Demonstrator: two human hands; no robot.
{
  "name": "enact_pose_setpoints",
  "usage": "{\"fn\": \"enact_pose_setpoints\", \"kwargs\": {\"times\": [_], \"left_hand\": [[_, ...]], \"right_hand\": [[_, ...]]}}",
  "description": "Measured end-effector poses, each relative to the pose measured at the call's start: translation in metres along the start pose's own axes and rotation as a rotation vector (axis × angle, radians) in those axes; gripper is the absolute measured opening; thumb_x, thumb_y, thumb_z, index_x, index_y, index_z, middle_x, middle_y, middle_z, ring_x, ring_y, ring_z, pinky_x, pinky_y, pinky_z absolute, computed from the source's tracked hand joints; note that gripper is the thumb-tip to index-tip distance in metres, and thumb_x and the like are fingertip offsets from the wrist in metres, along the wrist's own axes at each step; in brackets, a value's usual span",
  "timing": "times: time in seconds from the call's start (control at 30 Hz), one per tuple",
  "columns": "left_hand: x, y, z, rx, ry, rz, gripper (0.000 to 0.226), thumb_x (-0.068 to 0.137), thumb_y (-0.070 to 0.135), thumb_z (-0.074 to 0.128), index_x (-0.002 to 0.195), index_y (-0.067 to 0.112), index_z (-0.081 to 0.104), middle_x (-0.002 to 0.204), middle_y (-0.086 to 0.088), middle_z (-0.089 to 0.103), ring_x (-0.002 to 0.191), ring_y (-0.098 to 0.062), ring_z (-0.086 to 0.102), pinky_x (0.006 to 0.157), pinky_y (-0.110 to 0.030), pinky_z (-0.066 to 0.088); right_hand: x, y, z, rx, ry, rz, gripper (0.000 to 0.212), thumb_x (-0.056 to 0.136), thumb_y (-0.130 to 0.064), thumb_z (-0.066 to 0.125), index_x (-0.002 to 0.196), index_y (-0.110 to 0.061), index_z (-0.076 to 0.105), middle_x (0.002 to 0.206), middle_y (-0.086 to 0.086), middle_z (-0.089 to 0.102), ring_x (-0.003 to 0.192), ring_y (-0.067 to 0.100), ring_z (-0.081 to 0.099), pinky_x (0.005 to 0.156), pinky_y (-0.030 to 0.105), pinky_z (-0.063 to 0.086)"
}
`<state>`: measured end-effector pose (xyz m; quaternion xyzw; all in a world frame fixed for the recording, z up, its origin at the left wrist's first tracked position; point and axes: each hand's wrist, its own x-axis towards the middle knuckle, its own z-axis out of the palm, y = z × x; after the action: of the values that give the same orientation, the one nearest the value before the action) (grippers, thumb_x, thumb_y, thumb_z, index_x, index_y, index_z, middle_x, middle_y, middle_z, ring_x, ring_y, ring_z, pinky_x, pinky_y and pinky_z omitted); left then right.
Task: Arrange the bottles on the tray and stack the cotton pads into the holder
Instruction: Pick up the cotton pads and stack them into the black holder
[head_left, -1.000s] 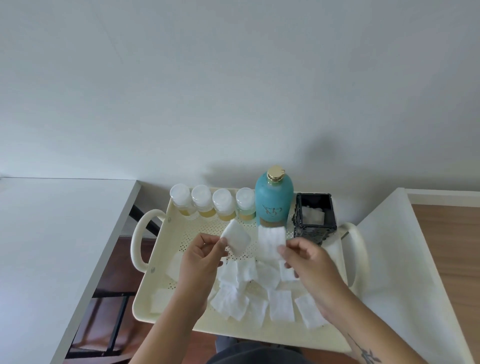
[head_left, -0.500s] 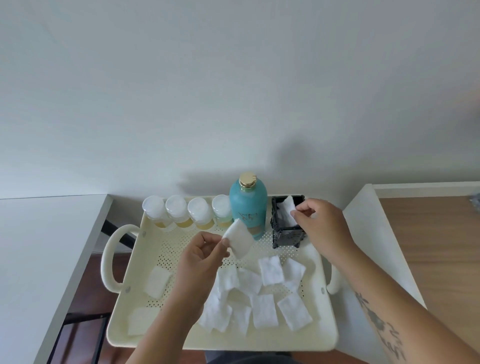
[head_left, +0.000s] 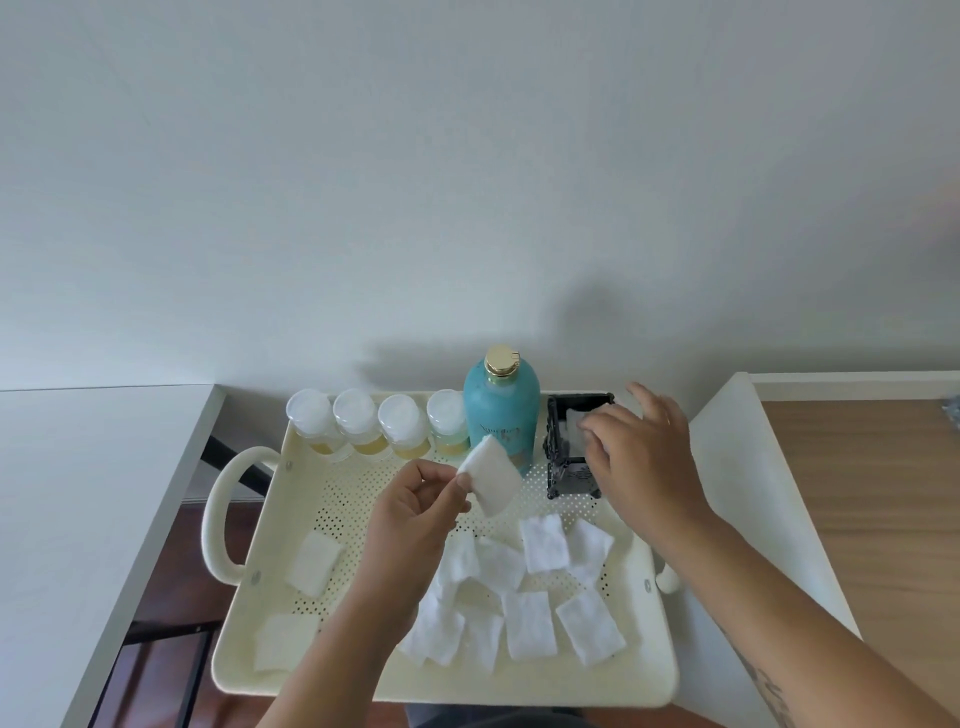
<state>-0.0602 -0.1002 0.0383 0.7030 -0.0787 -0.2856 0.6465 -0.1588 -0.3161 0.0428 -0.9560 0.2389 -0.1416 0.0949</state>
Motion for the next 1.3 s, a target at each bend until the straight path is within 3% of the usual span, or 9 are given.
{"fn": "enact_pose_setpoints", "kwargs": {"times": [0.17, 0.3, 0.4, 0.57, 0.67, 0.83, 0.97, 1.1, 1.3], "left_hand": [[0.001, 0.001, 0.002, -0.002, -0.007, -0.004, 0.009, 0.087, 0.026, 0.07, 0.086, 0.018, 0.067, 0.083, -0.003, 0.076, 0.076, -0.014, 0.069, 0.071, -0.028, 0.049], [0.001, 0.005, 0.004, -0.011, -0.034, 0.001, 0.008, 0.089, 0.024, 0.069, 0.089, 0.016, 0.066, 0.081, -0.001, 0.075, 0.076, -0.013, 0.069, 0.071, -0.029, 0.05], [0.003, 0.009, 0.005, -0.018, -0.088, 0.013, 0.003, 0.093, 0.02, 0.064, 0.09, 0.019, 0.065, 0.081, 0.0, 0.075, 0.078, -0.012, 0.068, 0.07, -0.029, 0.049], [0.009, 0.02, 0.017, -0.04, -0.222, 0.016, 0.005, 0.093, 0.02, 0.062, 0.089, 0.023, 0.065, 0.085, -0.003, 0.073, 0.083, -0.018, 0.067, 0.075, -0.035, 0.047], [0.013, 0.021, 0.023, 0.009, -0.25, 0.016, 0.003, 0.094, 0.02, 0.063, 0.092, 0.021, 0.065, 0.086, -0.001, 0.074, 0.082, -0.016, 0.067, 0.074, -0.033, 0.049], [0.024, 0.011, 0.018, 0.225, -0.107, -0.001, 0.007, 0.09, 0.027, 0.067, 0.096, 0.024, 0.066, 0.09, 0.003, 0.076, 0.081, -0.014, 0.068, 0.071, -0.028, 0.053], [0.026, -0.02, -0.005, 0.59, 0.039, -0.018, 0.006, 0.089, 0.026, 0.066, 0.085, 0.028, 0.063, 0.087, 0.009, 0.068, 0.075, -0.012, 0.063, 0.062, -0.021, 0.045], [0.022, -0.049, -0.029, 0.784, 0.097, 0.022, 0.009, 0.089, 0.025, 0.067, 0.097, 0.023, 0.064, 0.103, 0.009, 0.064, 0.101, -0.015, 0.053, 0.077, -0.023, 0.039], [0.016, -0.064, -0.038, 1.025, 0.006, 0.028, 0.034, 0.085, 0.045, 0.068, 0.115, 0.03, 0.062, 0.11, 0.014, 0.059, 0.11, -0.014, 0.04, 0.082, -0.027, 0.036]], "right_hand": [[0.013, -0.001, 0.008, -0.116, -0.304, 0.027, 0.053, 0.089, -0.037, 0.013, 0.074, -0.029, 0.063, 0.089, -0.011, 0.067, 0.147, 0.02, 0.018, 0.109, 0.047, -0.027], [0.009, -0.004, -0.002, -0.09, -0.204, 0.032, 0.037, 0.094, -0.034, 0.03, 0.078, -0.026, 0.062, 0.088, -0.01, 0.068, 0.138, 0.024, 0.037, 0.115, 0.052, 0.0], [0.002, -0.009, -0.018, 0.198, 0.043, 0.099, 0.03, 0.088, -0.047, 0.043, 0.084, -0.03, 0.068, 0.078, -0.02, 0.064, 0.101, 0.019, 0.056, 0.09, 0.038, 0.031], [-0.014, -0.028, -0.036, 0.871, -0.345, 0.24, 0.012, 0.084, -0.042, 0.068, 0.096, -0.04, 0.069, 0.087, -0.024, 0.069, 0.081, -0.003, 0.062, 0.068, 0.009, 0.046], [-0.018, -0.028, -0.037, 1.008, -0.375, 0.321, 0.005, 0.088, -0.032, 0.067, 0.085, -0.033, 0.07, 0.076, -0.011, 0.068, 0.067, 0.002, 0.059, 0.061, 0.01, 0.044], [-0.008, -0.008, -0.035, 0.91, -0.112, 0.488, 0.008, 0.088, -0.027, 0.066, 0.081, -0.026, 0.07, 0.072, -0.013, 0.067, 0.063, -0.004, 0.058, 0.051, 0.002, 0.039], [0.003, 0.004, -0.021, 0.743, -0.06, 0.582, 0.014, 0.09, -0.032, 0.062, 0.084, -0.022, 0.07, 0.085, -0.005, 0.067, 0.081, 0.013, 0.061, 0.065, 0.022, 0.046], [0.009, 0.002, -0.005, 0.512, -0.06, 0.495, 0.015, 0.088, -0.031, 0.063, 0.077, -0.022, 0.068, 0.085, 0.0, 0.058, 0.082, 0.022, 0.058, 0.076, 0.038, 0.047], [0.011, -0.003, 0.005, 0.167, 0.0, 0.322, 0.011, 0.088, -0.028, 0.064, 0.089, -0.017, 0.065, 0.085, 0.0, 0.047, 0.082, 0.029, 0.051, 0.072, 0.034, 0.034]]}}
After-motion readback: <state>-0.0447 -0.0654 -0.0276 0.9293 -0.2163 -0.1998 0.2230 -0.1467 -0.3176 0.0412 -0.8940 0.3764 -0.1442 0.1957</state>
